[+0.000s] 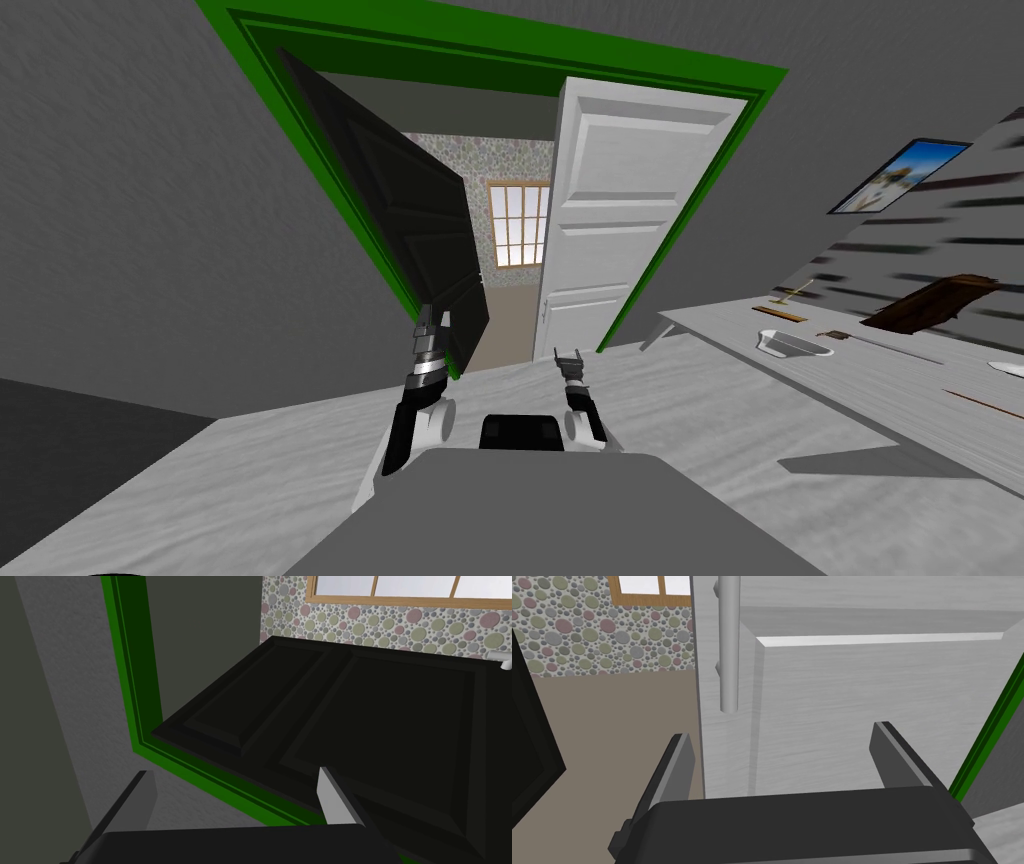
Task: Push the door open
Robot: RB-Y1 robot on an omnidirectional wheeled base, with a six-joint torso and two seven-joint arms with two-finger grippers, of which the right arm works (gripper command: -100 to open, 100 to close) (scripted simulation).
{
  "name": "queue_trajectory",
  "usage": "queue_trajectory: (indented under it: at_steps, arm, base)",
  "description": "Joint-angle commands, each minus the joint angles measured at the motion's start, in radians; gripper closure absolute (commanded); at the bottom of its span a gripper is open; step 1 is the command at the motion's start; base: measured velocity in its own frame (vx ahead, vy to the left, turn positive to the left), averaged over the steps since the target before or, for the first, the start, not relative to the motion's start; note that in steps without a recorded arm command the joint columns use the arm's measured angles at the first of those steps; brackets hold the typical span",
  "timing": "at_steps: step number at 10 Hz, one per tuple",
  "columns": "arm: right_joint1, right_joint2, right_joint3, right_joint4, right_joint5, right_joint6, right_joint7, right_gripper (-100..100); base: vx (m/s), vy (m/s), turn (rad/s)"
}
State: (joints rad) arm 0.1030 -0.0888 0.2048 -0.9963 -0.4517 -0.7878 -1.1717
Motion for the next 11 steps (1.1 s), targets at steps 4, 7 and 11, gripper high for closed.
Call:
queue_trajectory:
  at_steps: [4, 7, 11]
  arm:
    - [0.001, 0.001, 0.003, 0.0, 0.0, 0.001, -0.002, -100]
    - [0.001, 0.001, 0.003, 0.0, 0.0, 0.001, -0.002, -100]
    - [0.001, 0.0, 0.01, 0.002, 0.001, 0.002, -0.009, -100]
  base:
    - [-0.003, 0.003, 0.011]
    - [0.011, 0.002, 0.01]
    - [0.011, -0.003, -0.009]
